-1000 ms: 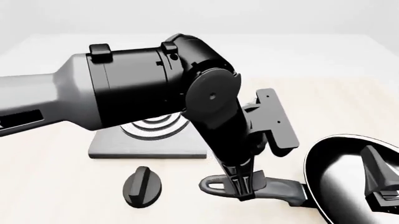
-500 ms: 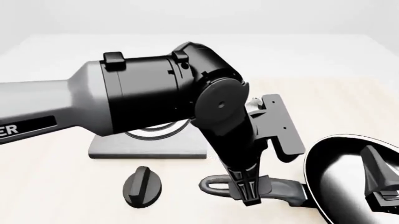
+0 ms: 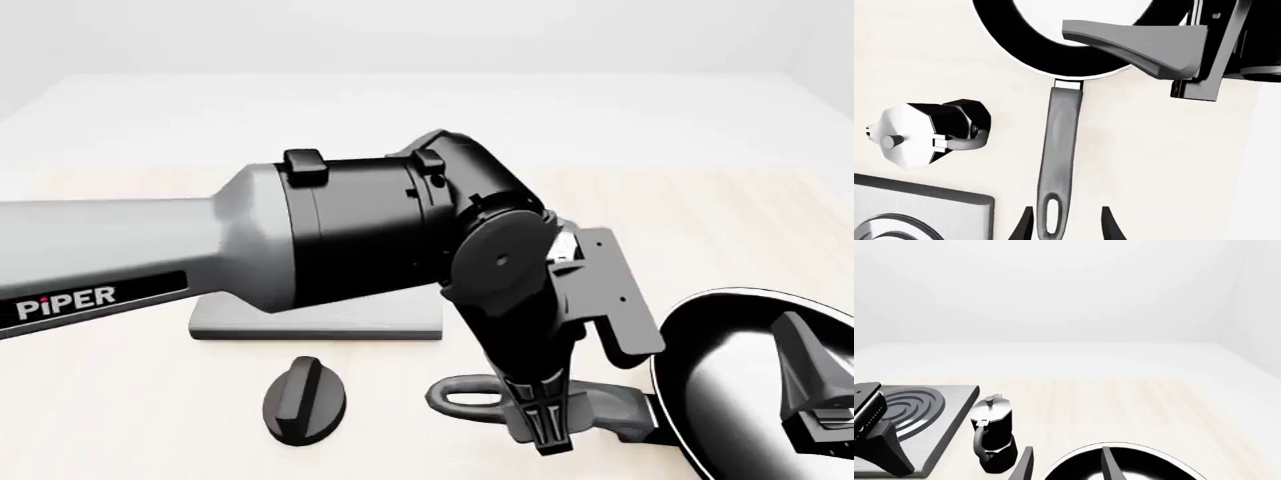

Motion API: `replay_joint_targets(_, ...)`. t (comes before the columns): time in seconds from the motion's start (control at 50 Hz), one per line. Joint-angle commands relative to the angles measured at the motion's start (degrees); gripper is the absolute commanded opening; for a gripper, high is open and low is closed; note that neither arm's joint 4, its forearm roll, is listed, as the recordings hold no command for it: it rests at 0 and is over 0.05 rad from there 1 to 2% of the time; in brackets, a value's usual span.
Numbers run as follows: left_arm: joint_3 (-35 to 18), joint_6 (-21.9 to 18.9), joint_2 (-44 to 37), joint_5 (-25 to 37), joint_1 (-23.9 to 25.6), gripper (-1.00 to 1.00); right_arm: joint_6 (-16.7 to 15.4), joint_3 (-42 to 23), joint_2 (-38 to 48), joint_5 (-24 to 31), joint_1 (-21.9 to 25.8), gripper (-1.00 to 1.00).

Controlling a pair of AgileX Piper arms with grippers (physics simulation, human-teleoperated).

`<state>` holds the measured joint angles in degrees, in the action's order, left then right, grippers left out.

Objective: Put the frying pan on the stove.

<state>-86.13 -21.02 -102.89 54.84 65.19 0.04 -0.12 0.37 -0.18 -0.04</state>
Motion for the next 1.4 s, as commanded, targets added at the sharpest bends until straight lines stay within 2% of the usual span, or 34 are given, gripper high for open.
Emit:
replay_joint_targets(0.02,0.1,0.2,-1.9,-1.8,-0.4,1.0,0.0,0.0,0.0,0.0,0.0,1.0)
replay_joint_targets(0.24,-0.3,-1.0,-3.8,-2.5,-2.2,1.0,0.0,0.0,0.0,0.0,0.0,1.0)
replay_joint_targets(0.54,0.3,0.4,-5.2,-4.6,-1.3,1.0,0.0,0.0,0.0,0.0,0.0,1.0)
replay_joint_targets(1.4,-4.3,0.5,-13.2,-6.5,-3.7,1.0,0.0,0.0,0.0,0.0,0.0,1.0)
